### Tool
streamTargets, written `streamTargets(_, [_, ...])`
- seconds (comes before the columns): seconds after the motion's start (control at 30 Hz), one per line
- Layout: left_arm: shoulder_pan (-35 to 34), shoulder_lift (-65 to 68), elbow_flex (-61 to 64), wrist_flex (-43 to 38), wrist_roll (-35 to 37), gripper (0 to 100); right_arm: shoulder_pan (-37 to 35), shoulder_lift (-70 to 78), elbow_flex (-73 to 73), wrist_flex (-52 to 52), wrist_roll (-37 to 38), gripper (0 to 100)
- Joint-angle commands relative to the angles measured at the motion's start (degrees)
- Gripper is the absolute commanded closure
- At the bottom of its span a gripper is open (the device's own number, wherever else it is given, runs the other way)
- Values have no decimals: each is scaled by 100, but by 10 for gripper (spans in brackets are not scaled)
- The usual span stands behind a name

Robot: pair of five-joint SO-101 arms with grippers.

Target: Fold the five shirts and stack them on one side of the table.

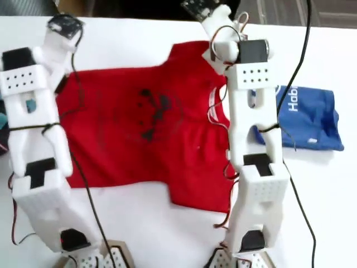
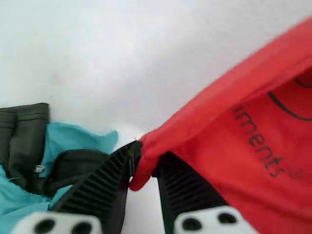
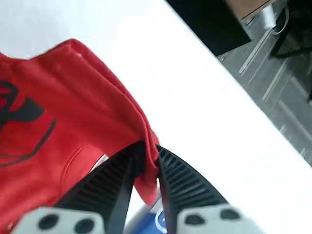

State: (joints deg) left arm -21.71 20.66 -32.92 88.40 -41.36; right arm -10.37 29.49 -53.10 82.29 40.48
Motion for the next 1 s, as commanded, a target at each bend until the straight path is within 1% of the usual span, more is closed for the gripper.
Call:
streamTargets(0.0, [202,-35,-462,695,-132,975,75,-312,-79,365,-70,978])
streamTargets(0.13, [211,-44,-857,1213,-132,975,75,-611,-79,655,-352,978])
streamTargets(0.27, [176,-44,-954,1319,-132,975,48,-1015,-44,936,-369,978])
streamTargets(0.4, [176,-53,-602,1363,-114,975,84,-1270,-26,1341,-369,978])
streamTargets(0.5, [123,-132,-189,1371,-202,975,101,-1420,-18,1499,-378,978])
streamTargets(0.63, [105,-844,664,1354,-501,974,92,-1684,334,1552,-378,978])
streamTargets(0.73, [97,-1512,1314,1292,-615,974,92,-2018,1046,1543,-378,978])
streamTargets(0.97, [114,-2488,3011,571,-624,974,57,-3160,2936,1156,-378,978])
